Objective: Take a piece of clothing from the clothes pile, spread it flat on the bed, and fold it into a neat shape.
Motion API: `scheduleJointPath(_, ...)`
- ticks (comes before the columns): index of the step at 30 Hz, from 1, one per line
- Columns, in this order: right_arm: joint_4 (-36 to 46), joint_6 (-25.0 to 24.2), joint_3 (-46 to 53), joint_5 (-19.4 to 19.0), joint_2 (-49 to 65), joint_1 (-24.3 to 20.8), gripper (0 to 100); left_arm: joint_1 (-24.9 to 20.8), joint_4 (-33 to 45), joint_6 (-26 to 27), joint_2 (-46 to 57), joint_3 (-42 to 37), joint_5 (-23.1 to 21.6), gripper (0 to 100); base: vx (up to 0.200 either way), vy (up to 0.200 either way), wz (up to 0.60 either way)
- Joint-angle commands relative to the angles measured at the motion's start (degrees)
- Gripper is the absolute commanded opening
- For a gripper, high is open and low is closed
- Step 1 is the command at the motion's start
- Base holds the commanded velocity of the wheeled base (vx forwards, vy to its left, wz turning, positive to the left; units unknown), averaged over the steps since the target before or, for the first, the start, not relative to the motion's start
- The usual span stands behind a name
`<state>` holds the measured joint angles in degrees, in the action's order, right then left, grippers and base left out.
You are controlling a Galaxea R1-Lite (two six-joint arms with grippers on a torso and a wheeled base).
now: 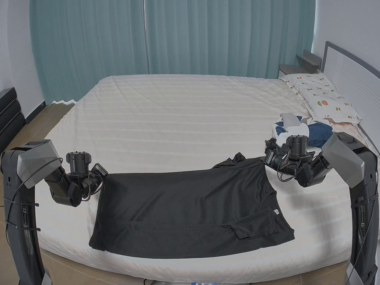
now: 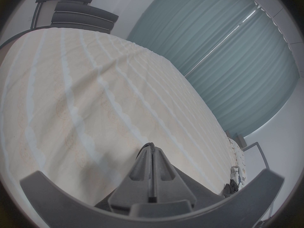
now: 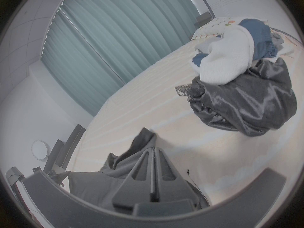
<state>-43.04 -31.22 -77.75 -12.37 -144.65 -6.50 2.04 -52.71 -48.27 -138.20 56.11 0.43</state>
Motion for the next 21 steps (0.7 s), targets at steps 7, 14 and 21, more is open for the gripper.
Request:
scheduleJointPath(7, -4.9, -0.9, 7.4, -0.3, 5.8, 0.2, 0, 0.5, -1.9, -0.2, 2.2, -1.0, -0.3, 0, 0.0, 0.0, 0.0)
scheduleJointPath(14, -8.3, -3.2, 9.4, 0.2, 5.0, -0.4, 0, 0.9, -6.4, -0.2, 3.3, -3.9, -1.7, 0, 0.0, 0.0, 0.0)
scheduleJointPath(21, -9.4, -6.2, 10.0, -0.2, 5.3, -0.6, 0, 1.3, -6.9, -0.2, 3.6, -3.9, -1.7, 0, 0.0, 0.0, 0.0)
